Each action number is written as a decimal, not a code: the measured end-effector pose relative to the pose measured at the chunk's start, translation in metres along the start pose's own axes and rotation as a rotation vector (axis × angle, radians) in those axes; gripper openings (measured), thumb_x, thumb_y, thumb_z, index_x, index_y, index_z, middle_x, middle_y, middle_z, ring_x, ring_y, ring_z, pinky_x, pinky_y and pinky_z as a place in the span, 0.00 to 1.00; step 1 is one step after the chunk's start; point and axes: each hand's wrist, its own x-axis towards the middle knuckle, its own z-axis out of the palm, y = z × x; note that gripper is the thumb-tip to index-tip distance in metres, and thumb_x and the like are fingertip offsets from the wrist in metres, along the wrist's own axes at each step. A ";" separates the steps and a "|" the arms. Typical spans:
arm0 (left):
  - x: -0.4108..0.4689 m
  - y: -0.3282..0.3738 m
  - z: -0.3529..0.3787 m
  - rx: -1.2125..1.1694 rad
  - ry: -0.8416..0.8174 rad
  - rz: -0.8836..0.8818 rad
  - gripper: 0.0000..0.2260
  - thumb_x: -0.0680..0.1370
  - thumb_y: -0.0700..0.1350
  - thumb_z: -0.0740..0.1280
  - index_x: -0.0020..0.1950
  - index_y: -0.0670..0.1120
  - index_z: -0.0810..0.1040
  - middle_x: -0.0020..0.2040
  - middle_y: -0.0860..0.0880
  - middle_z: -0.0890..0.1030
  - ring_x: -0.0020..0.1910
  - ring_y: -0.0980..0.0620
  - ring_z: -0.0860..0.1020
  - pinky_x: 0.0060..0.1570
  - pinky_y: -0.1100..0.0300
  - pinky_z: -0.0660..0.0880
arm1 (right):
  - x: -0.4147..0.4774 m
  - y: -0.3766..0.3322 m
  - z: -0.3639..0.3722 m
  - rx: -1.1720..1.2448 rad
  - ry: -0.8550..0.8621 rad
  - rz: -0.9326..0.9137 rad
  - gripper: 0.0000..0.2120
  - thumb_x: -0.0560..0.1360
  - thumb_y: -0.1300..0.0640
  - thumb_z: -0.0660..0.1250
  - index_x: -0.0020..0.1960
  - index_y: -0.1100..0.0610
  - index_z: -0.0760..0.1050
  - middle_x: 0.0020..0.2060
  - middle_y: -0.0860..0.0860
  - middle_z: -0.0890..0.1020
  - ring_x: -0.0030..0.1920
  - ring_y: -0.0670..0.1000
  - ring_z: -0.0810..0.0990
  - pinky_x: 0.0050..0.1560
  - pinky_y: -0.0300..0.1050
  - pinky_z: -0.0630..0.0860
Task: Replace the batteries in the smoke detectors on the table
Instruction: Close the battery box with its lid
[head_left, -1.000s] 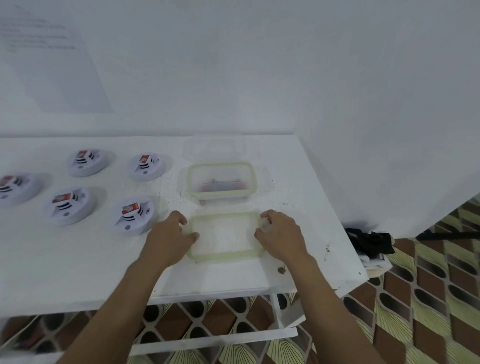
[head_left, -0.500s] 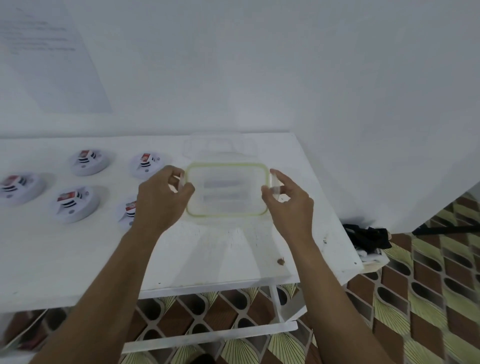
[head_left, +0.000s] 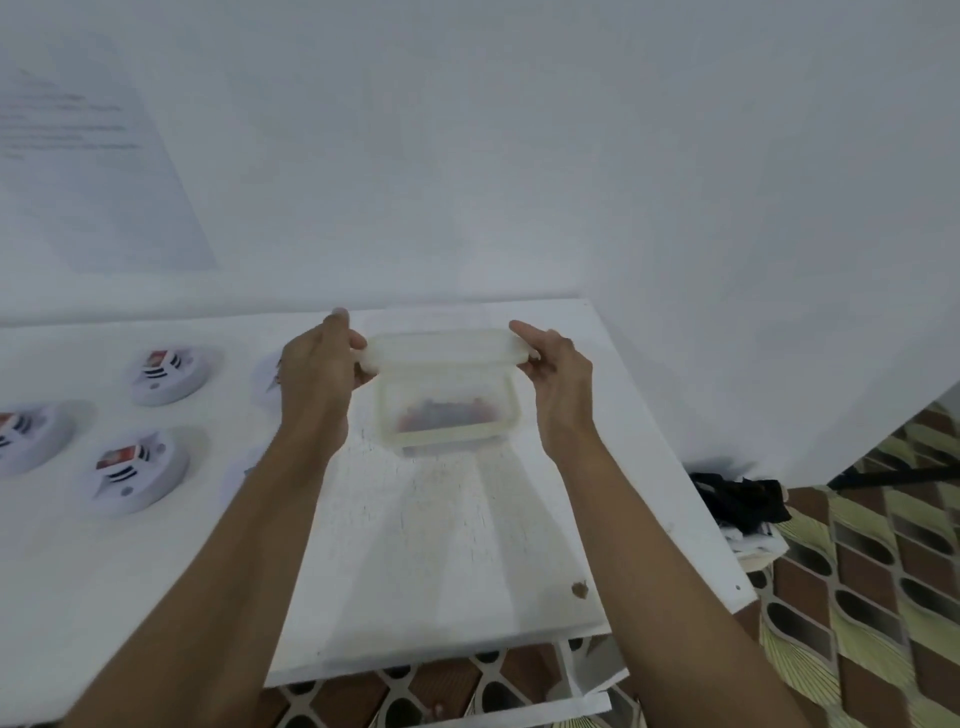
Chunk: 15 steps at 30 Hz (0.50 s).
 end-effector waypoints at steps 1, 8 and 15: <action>0.010 -0.004 0.003 0.045 -0.018 0.023 0.15 0.80 0.49 0.66 0.35 0.44 0.74 0.35 0.49 0.74 0.37 0.50 0.78 0.44 0.53 0.78 | 0.010 0.003 0.003 -0.061 -0.010 -0.009 0.11 0.76 0.54 0.68 0.52 0.57 0.85 0.49 0.47 0.85 0.54 0.48 0.82 0.62 0.46 0.76; 0.077 -0.021 0.032 0.329 0.110 0.115 0.22 0.72 0.49 0.76 0.63 0.47 0.74 0.57 0.53 0.75 0.52 0.54 0.75 0.51 0.61 0.69 | 0.086 0.024 0.022 -0.485 -0.049 -0.075 0.17 0.76 0.64 0.70 0.53 0.42 0.82 0.36 0.45 0.74 0.37 0.50 0.69 0.48 0.37 0.74; 0.131 -0.039 0.052 0.521 0.056 0.176 0.22 0.71 0.49 0.77 0.60 0.41 0.77 0.56 0.46 0.80 0.57 0.49 0.77 0.53 0.64 0.68 | 0.138 0.039 0.029 -0.698 -0.006 -0.003 0.13 0.77 0.62 0.70 0.57 0.48 0.81 0.53 0.46 0.82 0.50 0.43 0.79 0.39 0.23 0.70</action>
